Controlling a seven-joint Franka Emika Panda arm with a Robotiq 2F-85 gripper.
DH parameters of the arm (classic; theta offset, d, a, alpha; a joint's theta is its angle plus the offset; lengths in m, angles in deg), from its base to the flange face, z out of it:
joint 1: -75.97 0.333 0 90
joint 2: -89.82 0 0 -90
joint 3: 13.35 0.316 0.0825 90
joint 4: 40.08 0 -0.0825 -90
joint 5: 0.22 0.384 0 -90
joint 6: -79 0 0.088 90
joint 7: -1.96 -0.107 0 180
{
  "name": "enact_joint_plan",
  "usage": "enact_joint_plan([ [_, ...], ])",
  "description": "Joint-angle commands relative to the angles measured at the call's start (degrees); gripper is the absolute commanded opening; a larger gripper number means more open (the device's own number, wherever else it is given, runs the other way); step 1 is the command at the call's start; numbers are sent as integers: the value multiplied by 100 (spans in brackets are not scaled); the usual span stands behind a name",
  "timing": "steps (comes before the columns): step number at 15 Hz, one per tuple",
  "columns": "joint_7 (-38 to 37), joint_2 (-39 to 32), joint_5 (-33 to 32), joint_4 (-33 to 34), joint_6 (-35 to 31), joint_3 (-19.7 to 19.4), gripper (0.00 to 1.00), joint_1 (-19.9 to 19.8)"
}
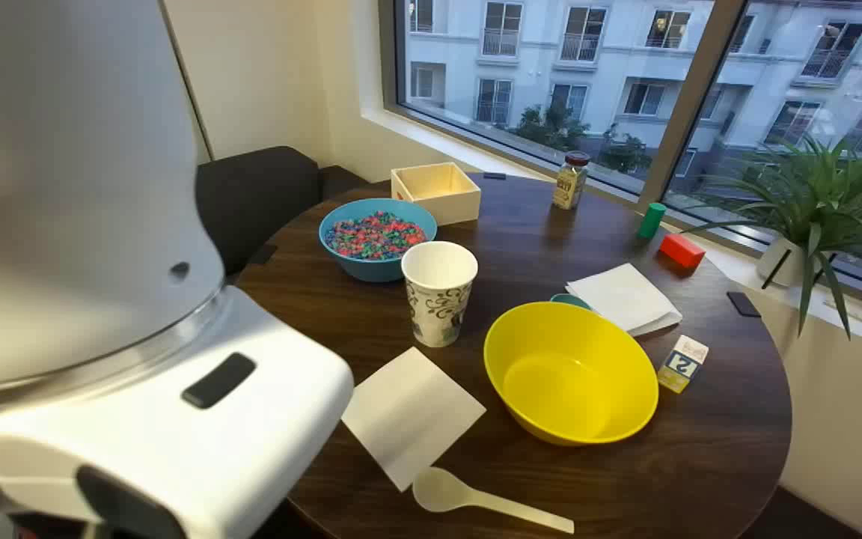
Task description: Put the yellow bowl on the paper cup
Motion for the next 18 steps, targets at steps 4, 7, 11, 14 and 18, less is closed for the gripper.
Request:
enact_joint_plan([
  [4,-37,4,-38,10,24,-68,100,80],
  [7,-37,4,-38,10,24,-68,100,80],
  [11,-124,-88,141,120,73,-90,100,111],
  [14,-477,-299,472,467,294,-41,100,150],
  [18,-1095,-613,919,915,585,32,100,148],
])
